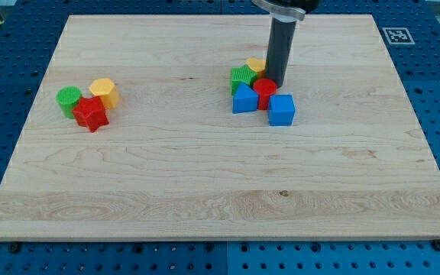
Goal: Push the green star to the top left of the blue triangle
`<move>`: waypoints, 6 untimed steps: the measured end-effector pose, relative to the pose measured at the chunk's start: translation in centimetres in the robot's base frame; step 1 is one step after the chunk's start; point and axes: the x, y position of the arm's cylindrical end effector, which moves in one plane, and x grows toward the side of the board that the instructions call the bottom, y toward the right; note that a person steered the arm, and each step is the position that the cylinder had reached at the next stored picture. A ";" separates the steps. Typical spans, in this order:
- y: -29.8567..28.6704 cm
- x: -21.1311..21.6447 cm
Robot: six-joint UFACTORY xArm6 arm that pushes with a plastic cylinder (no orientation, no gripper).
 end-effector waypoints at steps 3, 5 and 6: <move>-1.0 -1.6; -1.4 -0.1; -6.5 -0.1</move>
